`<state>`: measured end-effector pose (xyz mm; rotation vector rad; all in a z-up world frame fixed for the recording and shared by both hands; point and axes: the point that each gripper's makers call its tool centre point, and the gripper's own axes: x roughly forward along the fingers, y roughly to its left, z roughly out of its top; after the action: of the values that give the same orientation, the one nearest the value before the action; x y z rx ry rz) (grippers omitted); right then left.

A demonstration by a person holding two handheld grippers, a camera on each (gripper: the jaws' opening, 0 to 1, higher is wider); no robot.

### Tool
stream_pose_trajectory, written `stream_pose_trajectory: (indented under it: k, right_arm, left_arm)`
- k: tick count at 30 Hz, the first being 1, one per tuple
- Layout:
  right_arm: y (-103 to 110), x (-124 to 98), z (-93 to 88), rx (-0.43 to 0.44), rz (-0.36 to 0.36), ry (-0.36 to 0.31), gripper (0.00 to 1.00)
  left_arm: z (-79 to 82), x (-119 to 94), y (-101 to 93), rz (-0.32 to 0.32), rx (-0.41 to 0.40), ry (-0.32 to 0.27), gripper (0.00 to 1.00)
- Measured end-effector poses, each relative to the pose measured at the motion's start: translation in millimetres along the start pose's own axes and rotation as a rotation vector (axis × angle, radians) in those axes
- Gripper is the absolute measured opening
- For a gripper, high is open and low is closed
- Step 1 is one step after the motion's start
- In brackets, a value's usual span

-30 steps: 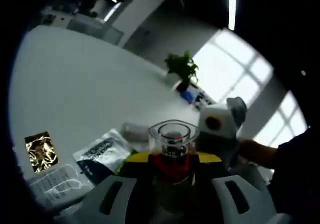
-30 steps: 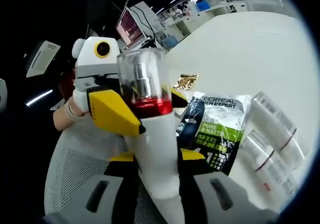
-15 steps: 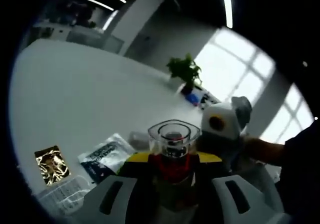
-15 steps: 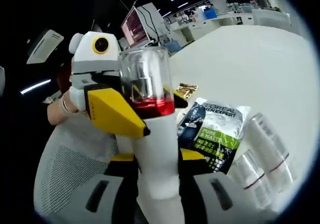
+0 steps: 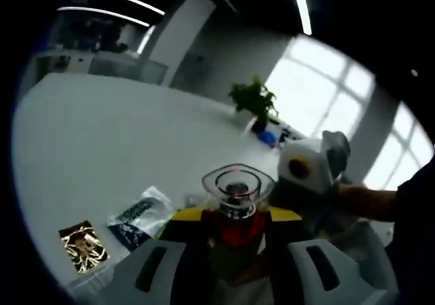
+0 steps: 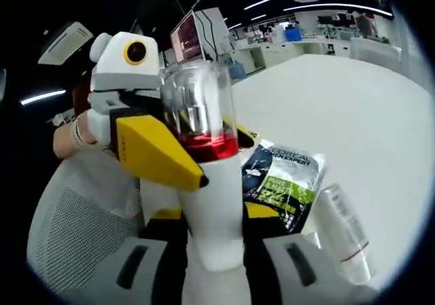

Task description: Arrange the skincare products in the storage area until every visible bottle or jar stands upright without overlapping.

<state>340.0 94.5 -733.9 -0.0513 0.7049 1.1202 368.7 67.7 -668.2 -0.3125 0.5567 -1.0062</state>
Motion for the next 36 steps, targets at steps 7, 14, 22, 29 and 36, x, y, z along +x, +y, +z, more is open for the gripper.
stream_pose_trajectory:
  k: [7, 14, 22, 29, 36]
  right_arm:
    - [-11, 2, 5.1, -0.039, -0.041, -0.016, 0.31]
    - [-16, -2, 4.4, -0.091, -0.057, -0.022, 0.30]
    - [-17, -7, 0.8, -0.117, -0.069, -0.044, 0.30]
    - [-15, -14, -3.2, -0.152, -0.054, -0.039, 0.30]
    - [-16, -19, -6.4, -0.182, -0.031, -0.052, 0.30]
  left_arm:
    - [7.5, 8, -0.2, 0.027, 0.076, 0.004, 0.29]
    - [8.7, 13, -2.9, 0.034, 0.108, 0.009, 0.29]
    - [6.6, 18, -13.0, 0.041, 0.190, 0.028, 0.29]
    - [2.4, 21, -21.0, 0.034, 0.232, 0.052, 0.29]
    - [-1.4, 22, -27.5, 0.032, 0.253, 0.069, 0.29]
